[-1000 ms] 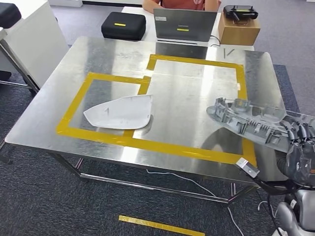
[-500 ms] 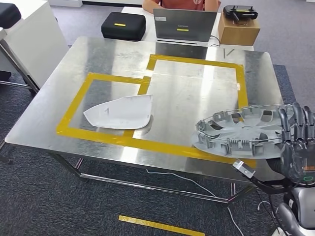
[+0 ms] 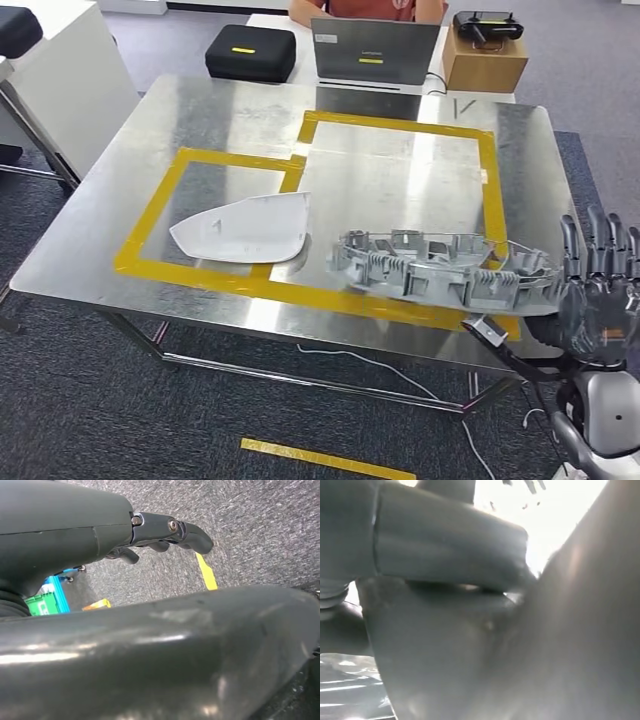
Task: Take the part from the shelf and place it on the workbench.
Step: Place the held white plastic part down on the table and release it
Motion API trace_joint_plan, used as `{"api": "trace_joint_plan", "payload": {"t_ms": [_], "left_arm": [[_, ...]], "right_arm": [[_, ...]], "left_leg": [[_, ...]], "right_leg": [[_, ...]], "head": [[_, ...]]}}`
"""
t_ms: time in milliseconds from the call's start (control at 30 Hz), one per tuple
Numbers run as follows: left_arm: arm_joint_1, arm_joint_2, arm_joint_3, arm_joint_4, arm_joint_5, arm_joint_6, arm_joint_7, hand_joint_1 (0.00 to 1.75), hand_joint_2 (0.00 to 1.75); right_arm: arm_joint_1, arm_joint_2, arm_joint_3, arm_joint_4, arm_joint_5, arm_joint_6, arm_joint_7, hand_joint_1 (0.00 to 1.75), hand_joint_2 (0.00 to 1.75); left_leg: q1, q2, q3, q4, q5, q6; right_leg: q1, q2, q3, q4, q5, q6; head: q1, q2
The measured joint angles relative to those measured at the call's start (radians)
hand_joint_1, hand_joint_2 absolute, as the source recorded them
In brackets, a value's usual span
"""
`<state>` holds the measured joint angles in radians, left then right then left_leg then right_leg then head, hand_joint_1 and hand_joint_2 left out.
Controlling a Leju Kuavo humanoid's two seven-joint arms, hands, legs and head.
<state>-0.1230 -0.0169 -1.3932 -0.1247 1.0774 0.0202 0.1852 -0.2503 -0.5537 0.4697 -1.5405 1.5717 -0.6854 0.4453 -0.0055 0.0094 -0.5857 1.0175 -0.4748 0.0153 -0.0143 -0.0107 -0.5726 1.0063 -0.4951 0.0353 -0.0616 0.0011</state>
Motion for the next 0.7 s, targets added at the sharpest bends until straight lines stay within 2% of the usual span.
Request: {"api": "trace_joint_plan", "payload": {"t_ms": [100, 200, 300, 433, 700], "left_arm": [[-0.001, 0.0, -0.002, 0.0, 0.005, 0.0, -0.004, 0.0, 0.0], [-0.001, 0.0, -0.004, 0.0, 0.013, 0.0, -0.004, 0.0, 0.0], [0.0, 0.0, -0.005, 0.0, 0.022, 0.0, -0.004, 0.0, 0.0], [0.002, -0.001, -0.005, 0.0, 0.033, 0.006, -0.007, 0.0, 0.0], [0.008, -0.004, -0.007, 0.0, 0.047, 0.016, -0.018, 0.0, 0.0]], "right_arm": [[-0.089, -0.028, 0.172, 0.058, -0.002, 0.0, 0.17, 0.0, 0.0], [-0.132, -0.039, 0.285, 0.104, -0.002, 0.0, 0.197, 0.0, 0.0], [-0.13, -0.04, 0.323, 0.145, -0.001, 0.0, 0.198, 0.0, 0.0], [-0.074, -0.04, 0.302, 0.178, -0.002, 0.0, 0.196, 0.0, 0.0], [0.065, -0.02, 0.118, 0.215, -0.002, 0.0, 0.14, 0.0, 0.0]], "left_leg": [[0.0, 0.001, 0.0, 0.0, 0.0, 0.0], [0.0, 0.0, 0.0, 0.0, 0.001, 0.001], [0.0, 0.0, 0.0, 0.0, 0.001, 0.001], [0.0, 0.0, 0.0, 0.0, 0.0, 0.001], [0.0, -0.001, -0.001, 0.0, 0.0, 0.001]], "right_leg": [[0.0, 0.0, 0.0, 0.0, 0.001, 0.0], [0.0, -0.001, 0.0, 0.0, 0.001, 0.0], [0.0, -0.001, 0.0, 0.0, 0.001, 0.0], [0.0, -0.002, 0.0, 0.0, 0.0, 0.001], [0.0, -0.002, 0.0, 0.0, 0.0, 0.001]], "head": [[0.0, 0.0], [0.0, 0.0], [0.0, 0.0], [0.0, 0.0], [0.0, 0.0]]}}
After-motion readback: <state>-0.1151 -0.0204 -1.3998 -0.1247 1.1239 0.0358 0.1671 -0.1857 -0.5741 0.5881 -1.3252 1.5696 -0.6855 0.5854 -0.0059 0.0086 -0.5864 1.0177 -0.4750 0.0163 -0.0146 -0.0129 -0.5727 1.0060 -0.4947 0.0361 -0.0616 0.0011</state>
